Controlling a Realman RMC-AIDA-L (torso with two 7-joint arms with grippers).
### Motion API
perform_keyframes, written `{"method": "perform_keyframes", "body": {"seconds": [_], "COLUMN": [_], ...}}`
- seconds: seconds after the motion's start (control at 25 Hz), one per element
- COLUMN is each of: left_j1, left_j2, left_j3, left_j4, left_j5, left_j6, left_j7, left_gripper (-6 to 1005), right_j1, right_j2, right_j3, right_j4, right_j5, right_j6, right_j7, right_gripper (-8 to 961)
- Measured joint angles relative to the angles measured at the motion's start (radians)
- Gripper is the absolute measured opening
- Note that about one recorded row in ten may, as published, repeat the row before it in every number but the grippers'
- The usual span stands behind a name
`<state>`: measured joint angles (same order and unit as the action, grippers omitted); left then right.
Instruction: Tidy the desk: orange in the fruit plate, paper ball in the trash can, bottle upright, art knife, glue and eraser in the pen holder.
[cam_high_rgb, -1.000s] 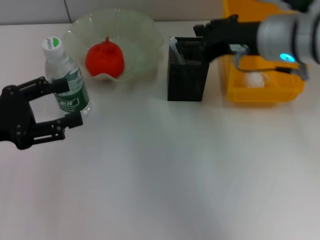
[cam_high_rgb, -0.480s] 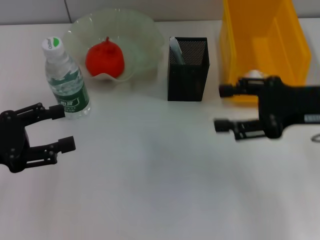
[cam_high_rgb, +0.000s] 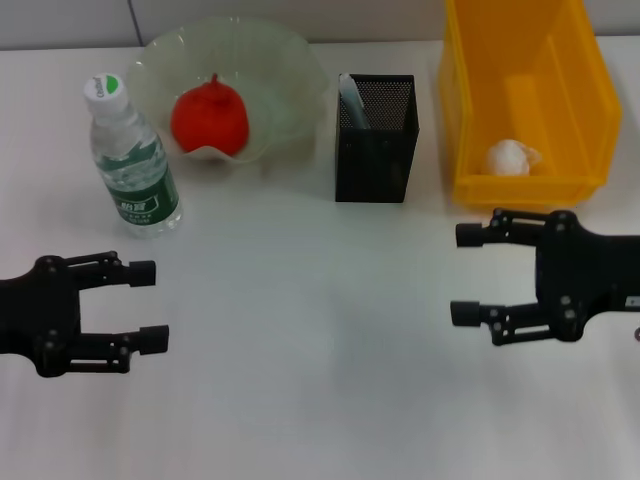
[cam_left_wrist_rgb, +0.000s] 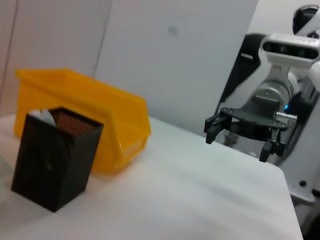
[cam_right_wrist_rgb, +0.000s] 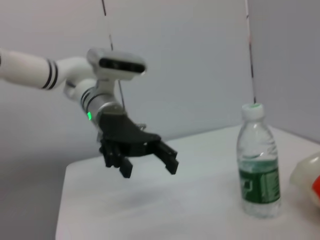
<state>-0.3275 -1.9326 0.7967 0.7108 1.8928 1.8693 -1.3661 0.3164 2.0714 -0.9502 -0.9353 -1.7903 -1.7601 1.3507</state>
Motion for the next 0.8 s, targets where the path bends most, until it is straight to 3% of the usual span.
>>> {"method": "perform_keyframes", "body": {"seconds": [0.2, 0.4, 0.8], "left_j1": [-0.043, -0.085, -0.106], "left_j2": [-0.001, -0.011, -0.027], "left_j3": [0.003, 0.003, 0.006], "left_j4": [0.001, 0.002, 0.011], "left_j5": [0.061, 0.111, 0.114], "left_j6": [0.003, 0.011, 0.025], "left_j7": [-0.026, -0.036, -0.036], "left_gripper": [840, 840, 840], "right_j1": [0.025, 0.027, 0.027], "right_j2": [0.004, -0.006, -0.023], "right_j3": [0.001, 0.010, 0.013], "right_j4": [0.021, 0.046, 0.096], "right_j5": [-0.067, -0.075, -0.076], "right_j6": [-0.013, -0.024, -0.019], "right_j7": [-0.003, -0.003, -0.005], "right_gripper": [840, 840, 840]}}
